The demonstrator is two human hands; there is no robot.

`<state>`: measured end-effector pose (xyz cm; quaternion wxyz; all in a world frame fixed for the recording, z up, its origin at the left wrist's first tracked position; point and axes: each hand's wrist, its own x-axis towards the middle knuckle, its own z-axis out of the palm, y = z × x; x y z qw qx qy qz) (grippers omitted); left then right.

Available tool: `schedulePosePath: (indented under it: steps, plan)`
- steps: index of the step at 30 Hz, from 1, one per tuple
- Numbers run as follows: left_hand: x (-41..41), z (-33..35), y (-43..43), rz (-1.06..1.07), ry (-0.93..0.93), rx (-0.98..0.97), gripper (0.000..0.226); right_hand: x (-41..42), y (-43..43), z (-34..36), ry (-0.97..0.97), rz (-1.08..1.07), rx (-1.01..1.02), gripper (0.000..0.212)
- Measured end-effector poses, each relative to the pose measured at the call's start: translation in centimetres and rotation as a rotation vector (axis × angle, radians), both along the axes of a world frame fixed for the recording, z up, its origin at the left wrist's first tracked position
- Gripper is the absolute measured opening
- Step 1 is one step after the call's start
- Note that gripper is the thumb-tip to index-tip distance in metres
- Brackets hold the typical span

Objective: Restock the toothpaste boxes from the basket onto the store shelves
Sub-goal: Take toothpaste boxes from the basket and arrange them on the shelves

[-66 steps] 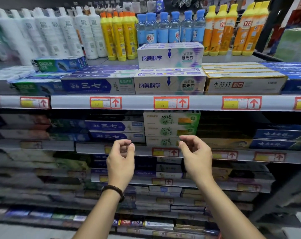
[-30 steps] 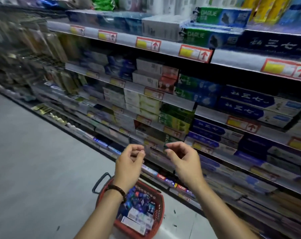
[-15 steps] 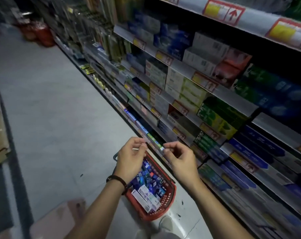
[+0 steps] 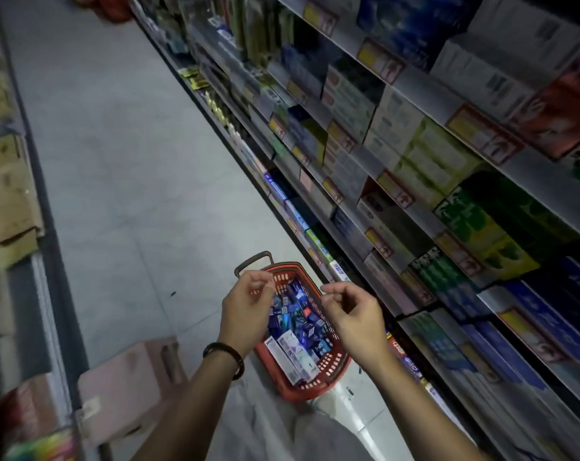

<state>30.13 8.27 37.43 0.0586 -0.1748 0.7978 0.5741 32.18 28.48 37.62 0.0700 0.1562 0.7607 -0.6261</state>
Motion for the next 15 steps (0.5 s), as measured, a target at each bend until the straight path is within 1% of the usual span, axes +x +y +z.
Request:
schedulePosePath:
  steps: [6,9,12,15]
  plan:
    - [-1.1,-5.0,-1.9,-0.049,-0.066,0.027,0.01,-0.3,-1.4,-4.3,-0.073,-0.084,-0.044,0.016]
    - [-1.6,-9.2,-2.6,-0.074,-0.097,0.027,0.014,0.2,-2.3,-7.6,-0.117,-0.158,-0.082,0.019]
    - [-1.7,-13.6,-2.7,-0.079,-0.167,0.017,0.018,0.8,-2.9,-11.2,-0.151,-0.212,-0.078,0.019]
    - [-1.5,-17.9,-2.8,-0.091,-0.215,0.002,0.017,1.3,-3.7,-14.4,-0.181,-0.243,-0.078,0.02]
